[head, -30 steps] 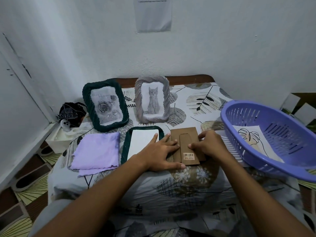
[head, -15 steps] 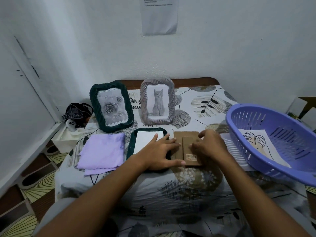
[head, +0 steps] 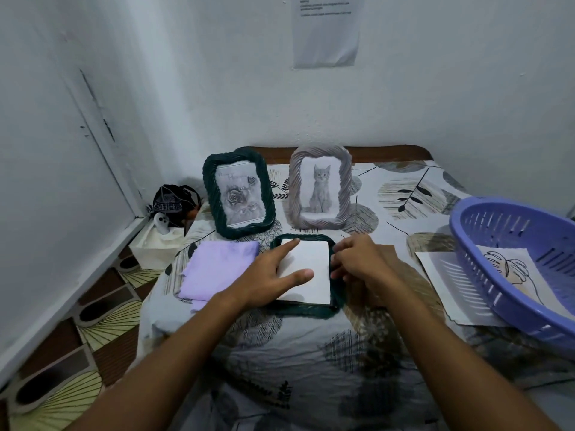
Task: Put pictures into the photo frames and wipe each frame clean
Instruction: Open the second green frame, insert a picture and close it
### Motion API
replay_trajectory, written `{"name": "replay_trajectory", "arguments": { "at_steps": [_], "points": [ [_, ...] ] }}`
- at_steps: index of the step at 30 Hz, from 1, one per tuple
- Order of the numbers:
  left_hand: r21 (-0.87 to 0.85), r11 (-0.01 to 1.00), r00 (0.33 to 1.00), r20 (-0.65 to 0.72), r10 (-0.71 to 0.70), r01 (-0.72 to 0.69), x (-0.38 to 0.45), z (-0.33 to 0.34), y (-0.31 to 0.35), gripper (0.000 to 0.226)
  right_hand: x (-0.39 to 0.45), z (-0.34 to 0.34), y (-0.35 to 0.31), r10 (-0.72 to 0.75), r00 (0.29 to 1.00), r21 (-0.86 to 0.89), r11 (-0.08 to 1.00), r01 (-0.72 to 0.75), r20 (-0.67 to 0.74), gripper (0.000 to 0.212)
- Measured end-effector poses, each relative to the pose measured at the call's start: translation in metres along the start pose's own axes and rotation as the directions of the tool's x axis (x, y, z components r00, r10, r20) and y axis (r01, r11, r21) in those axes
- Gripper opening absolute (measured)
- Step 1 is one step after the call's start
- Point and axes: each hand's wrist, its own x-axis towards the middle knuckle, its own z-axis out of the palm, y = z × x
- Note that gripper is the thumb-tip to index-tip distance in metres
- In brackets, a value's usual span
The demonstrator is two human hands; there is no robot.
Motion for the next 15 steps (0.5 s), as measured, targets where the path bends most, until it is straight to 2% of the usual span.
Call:
{"name": "replay_trajectory", "arguments": {
  "at_steps": [2, 9, 11, 15],
  "points": [
    [-0.017, 1.000, 1.000, 0.001, -0.006, 0.006, 0.000, 0.002, -0.002, 0.099, 0.000, 0.002, 0.001, 0.003, 1.000, 0.033, 0.999, -0.003, -0.005, 0.014],
    [-0.040, 0.999, 1.000, -0.021, -0.011, 0.010, -0.003, 0.001, -0.002, 0.098, 0.001, 0.007, 0.001, 0.009, 0.996, 0.170, 0.985, 0.006, -0.086, 0.037],
    [-0.031, 0.999, 1.000, -0.020, -0.008, 0.007, -0.003, 0.001, -0.001, 0.099, 0.002, 0.009, 0.000, 0.009, 0.996, 0.182, 0.983, 0.006, -0.086, 0.036],
    [-0.023, 1.000, 1.000, -0.019, -0.012, 0.012, -0.002, 0.000, -0.001, 0.098, 0.008, 0.013, 0.000, -0.002, 0.998, 0.088, 0.996, 0.008, -0.069, 0.025]
  ]
}}
